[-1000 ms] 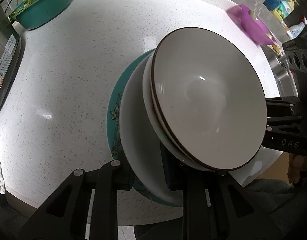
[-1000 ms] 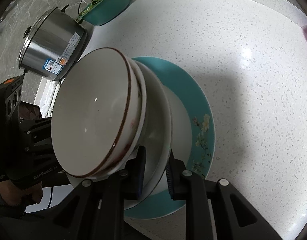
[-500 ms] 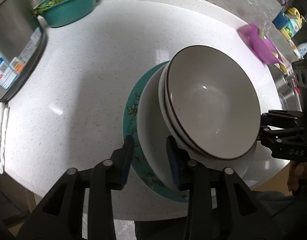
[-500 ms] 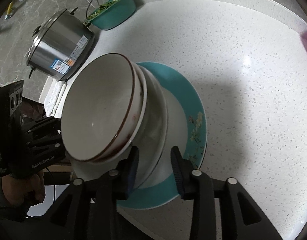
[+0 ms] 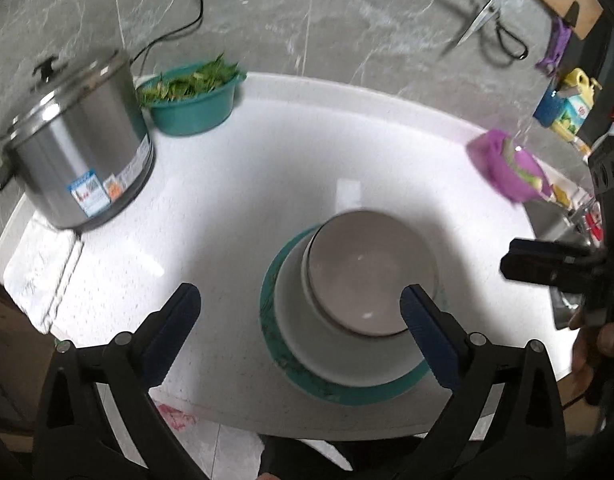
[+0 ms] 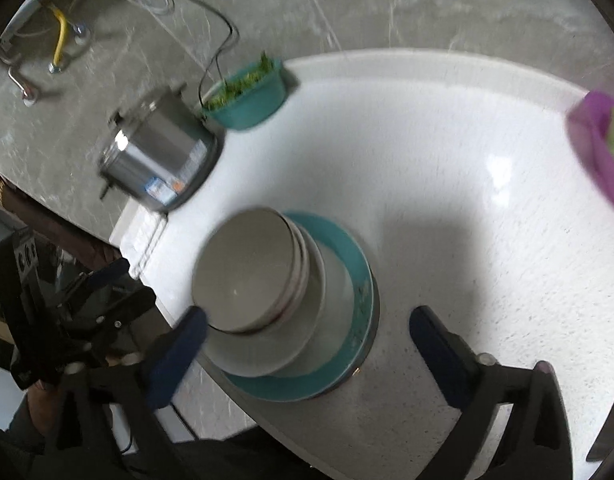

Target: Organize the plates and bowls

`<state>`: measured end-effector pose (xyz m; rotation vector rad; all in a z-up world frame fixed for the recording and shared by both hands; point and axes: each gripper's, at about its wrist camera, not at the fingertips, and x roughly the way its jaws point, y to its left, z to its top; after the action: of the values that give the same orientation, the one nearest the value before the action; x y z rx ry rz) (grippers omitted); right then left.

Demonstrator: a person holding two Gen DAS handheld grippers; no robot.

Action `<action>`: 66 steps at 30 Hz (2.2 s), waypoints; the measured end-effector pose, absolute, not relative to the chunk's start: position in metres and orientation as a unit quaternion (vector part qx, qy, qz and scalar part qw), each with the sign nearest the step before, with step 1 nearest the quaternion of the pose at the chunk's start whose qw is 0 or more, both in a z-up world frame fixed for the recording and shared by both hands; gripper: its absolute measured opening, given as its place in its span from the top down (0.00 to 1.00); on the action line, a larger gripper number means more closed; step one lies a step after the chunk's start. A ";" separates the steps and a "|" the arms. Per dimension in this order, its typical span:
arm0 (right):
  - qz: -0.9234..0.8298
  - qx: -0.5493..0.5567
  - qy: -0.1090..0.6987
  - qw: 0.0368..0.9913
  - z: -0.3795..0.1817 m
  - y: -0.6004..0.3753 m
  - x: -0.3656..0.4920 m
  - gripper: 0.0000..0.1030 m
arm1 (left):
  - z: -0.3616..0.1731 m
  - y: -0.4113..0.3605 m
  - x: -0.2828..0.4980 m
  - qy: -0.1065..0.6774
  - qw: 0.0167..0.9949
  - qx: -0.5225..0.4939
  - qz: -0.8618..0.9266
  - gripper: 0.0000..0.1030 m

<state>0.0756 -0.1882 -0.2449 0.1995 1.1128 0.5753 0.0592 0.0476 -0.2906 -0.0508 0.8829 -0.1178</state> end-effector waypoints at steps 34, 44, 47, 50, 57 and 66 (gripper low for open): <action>0.085 0.032 0.294 0.951 -0.139 -0.147 -0.035 0.00 | -0.253 0.057 0.049 0.463 0.879 -0.055 -0.101 0.00; 0.087 0.004 0.235 0.968 -0.125 -0.163 -0.048 0.00 | -0.246 0.031 0.056 0.459 0.885 -0.041 -0.064 0.00; 0.081 0.004 0.240 0.967 -0.125 -0.165 -0.047 0.00 | -0.251 0.020 0.055 0.470 0.880 -0.030 -0.063 0.00; 0.073 0.008 0.268 0.961 -0.130 -0.167 -0.041 0.00 | -0.250 0.014 0.053 0.464 0.884 -0.020 -0.054 0.00; 0.070 0.015 0.302 0.951 -0.139 -0.166 -0.038 0.00 | -0.235 0.007 0.044 0.431 0.900 -0.006 -0.061 0.00; 0.046 0.025 0.343 0.938 -0.148 -0.170 -0.029 0.00 | -0.218 0.022 0.043 0.390 0.918 -0.031 -0.068 0.00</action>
<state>-0.0294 -0.1699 -0.1481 0.0518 0.7005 0.0944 0.0430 0.0215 -0.2176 -0.0635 0.8031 -0.1394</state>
